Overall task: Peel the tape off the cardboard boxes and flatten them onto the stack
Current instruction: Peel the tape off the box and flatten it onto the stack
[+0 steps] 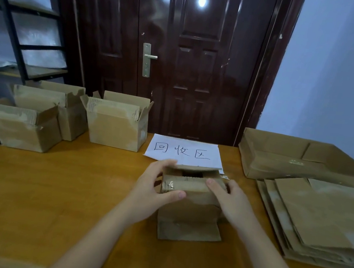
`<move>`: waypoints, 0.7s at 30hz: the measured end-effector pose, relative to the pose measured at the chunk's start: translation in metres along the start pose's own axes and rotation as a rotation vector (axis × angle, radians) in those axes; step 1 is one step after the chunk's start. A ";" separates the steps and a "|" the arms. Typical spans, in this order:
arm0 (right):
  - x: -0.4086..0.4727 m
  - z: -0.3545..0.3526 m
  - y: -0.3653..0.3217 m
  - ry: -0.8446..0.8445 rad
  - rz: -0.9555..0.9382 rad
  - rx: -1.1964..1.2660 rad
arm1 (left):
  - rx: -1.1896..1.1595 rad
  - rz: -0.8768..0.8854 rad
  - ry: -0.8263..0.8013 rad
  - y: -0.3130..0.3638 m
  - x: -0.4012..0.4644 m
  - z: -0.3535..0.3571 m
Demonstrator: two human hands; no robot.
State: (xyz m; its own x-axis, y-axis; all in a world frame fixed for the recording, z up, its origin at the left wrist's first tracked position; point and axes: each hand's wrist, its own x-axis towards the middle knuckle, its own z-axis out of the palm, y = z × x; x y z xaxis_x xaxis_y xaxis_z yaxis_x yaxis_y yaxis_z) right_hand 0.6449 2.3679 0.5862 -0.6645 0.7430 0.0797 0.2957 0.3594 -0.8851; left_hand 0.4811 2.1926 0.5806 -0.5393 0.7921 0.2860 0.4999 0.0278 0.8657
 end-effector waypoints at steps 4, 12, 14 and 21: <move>0.002 -0.005 -0.001 0.056 -0.216 -0.044 | 0.045 0.013 -0.011 -0.002 0.003 -0.002; 0.007 -0.006 -0.001 0.036 -0.415 -0.231 | 0.100 0.049 0.019 -0.002 -0.001 -0.001; 0.007 -0.008 0.000 0.027 -0.413 -0.231 | 0.104 0.050 0.000 -0.002 -0.004 -0.001; 0.006 -0.011 0.003 -0.011 -0.396 -0.179 | 0.145 0.058 -0.020 0.007 -0.013 0.000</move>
State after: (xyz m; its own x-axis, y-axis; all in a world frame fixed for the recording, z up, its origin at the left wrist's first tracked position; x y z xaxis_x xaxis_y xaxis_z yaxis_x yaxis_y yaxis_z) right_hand 0.6499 2.3796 0.5892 -0.7577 0.5223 0.3912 0.1303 0.7085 -0.6936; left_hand 0.4921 2.1825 0.5827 -0.4936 0.8068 0.3248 0.6232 0.0676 0.7792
